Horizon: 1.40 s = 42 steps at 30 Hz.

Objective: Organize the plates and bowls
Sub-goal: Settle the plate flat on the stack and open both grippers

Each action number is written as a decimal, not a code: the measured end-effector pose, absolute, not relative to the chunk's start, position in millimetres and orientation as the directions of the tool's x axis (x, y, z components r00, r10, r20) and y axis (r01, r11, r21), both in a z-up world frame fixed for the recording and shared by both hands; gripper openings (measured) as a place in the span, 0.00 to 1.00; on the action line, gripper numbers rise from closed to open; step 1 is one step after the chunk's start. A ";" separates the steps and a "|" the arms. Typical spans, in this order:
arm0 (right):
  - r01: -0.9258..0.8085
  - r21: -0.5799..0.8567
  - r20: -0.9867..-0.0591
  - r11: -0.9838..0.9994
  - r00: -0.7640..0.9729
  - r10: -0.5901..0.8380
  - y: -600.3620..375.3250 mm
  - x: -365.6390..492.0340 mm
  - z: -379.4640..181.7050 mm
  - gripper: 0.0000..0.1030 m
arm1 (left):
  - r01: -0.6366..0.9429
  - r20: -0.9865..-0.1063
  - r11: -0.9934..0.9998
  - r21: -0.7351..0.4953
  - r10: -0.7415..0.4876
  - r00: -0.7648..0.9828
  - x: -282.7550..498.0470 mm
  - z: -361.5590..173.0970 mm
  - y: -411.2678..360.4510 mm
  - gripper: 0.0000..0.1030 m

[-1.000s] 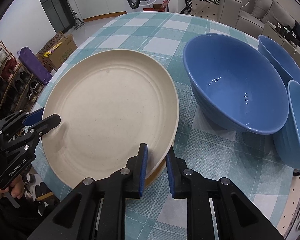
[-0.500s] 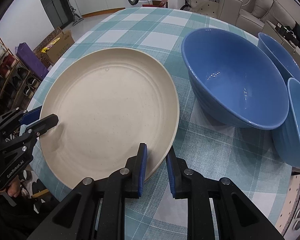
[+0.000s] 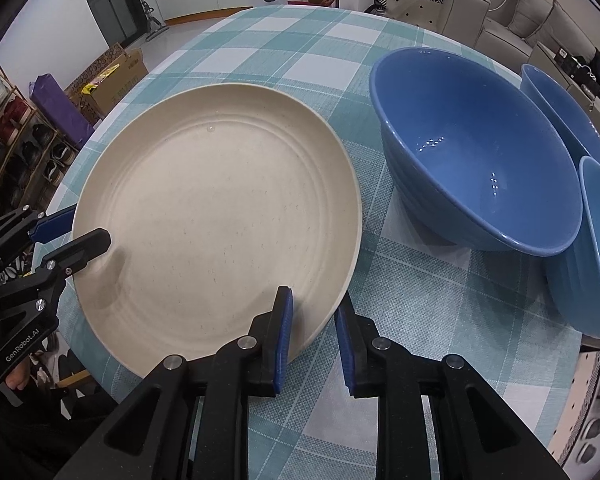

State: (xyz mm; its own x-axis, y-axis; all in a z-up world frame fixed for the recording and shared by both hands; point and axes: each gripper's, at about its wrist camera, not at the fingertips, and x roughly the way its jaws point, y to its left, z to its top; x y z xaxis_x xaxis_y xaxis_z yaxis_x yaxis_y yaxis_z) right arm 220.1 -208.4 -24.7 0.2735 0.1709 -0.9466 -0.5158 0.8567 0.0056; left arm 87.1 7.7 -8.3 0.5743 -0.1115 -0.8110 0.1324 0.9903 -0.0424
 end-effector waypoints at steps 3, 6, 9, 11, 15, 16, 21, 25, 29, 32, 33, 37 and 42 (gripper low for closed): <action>-0.521 0.004 -0.948 0.853 0.269 0.169 -207.1 220.3 -25.8 0.22 | 0.139 -0.814 0.990 -0.035 -0.109 0.571 86.5 -8.4 7.4 0.30; -0.526 -0.001 -0.949 0.850 0.268 0.165 -206.4 220.6 -26.4 0.22 | 0.147 -0.818 0.988 -0.035 -0.114 0.565 85.7 -8.0 7.2 0.31; -0.530 -0.002 -0.950 0.848 0.266 0.164 -205.6 220.8 -26.6 0.22 | 0.158 -0.821 0.987 -0.032 -0.116 0.559 84.9 -7.9 6.6 0.36; -0.532 0.000 -0.950 0.847 0.266 0.167 -205.9 221.7 -26.5 0.22 | 0.167 -0.823 0.985 -0.035 -0.123 0.554 84.2 -7.9 5.8 0.39; -0.535 -0.001 -0.949 0.845 0.268 0.169 -206.4 222.2 -26.6 0.23 | 0.173 -0.825 0.985 -0.026 -0.119 0.552 83.6 -8.5 2.8 0.49; -0.537 -0.002 -0.948 0.844 0.269 0.169 -206.6 221.9 -26.5 0.23 | 0.170 -0.826 0.985 -0.018 -0.111 0.552 83.4 -8.6 2.4 0.49; -0.539 0.004 -0.947 0.842 0.269 0.176 -207.5 221.2 -25.5 0.23 | 0.153 -0.819 0.988 -0.032 -0.114 0.562 83.7 -5.4 10.6 0.50; -0.537 0.007 -0.946 0.844 0.270 0.180 -208.5 221.5 -26.4 0.24 | 0.130 -0.813 0.991 -0.039 -0.107 0.572 84.4 -2.9 19.0 0.51; -0.540 0.027 -0.944 0.841 0.263 0.199 -209.3 220.8 -27.0 0.31 | 0.099 -0.808 0.994 -0.049 -0.098 0.581 86.7 -2.4 27.9 0.52; -0.548 0.036 -0.942 0.836 0.261 0.212 -209.1 219.8 -27.1 0.35 | 0.074 -0.807 0.996 -0.054 -0.087 0.584 89.7 -4.4 33.5 0.52; -0.551 0.040 -0.941 0.834 0.259 0.216 -208.7 219.1 -27.1 0.38 | 0.069 -0.808 0.997 -0.047 -0.078 0.583 90.5 -5.5 34.3 0.52; -0.560 0.056 -0.935 0.827 0.260 0.239 -207.4 218.0 -25.3 0.47 | 0.051 -0.816 0.998 -0.026 -0.051 0.576 93.9 -11.7 37.7 0.52; -0.561 0.063 -0.931 0.825 0.266 0.252 -206.5 219.4 -23.8 0.59 | 0.047 -0.828 0.999 -0.008 -0.032 0.560 99.4 -22.5 38.8 0.53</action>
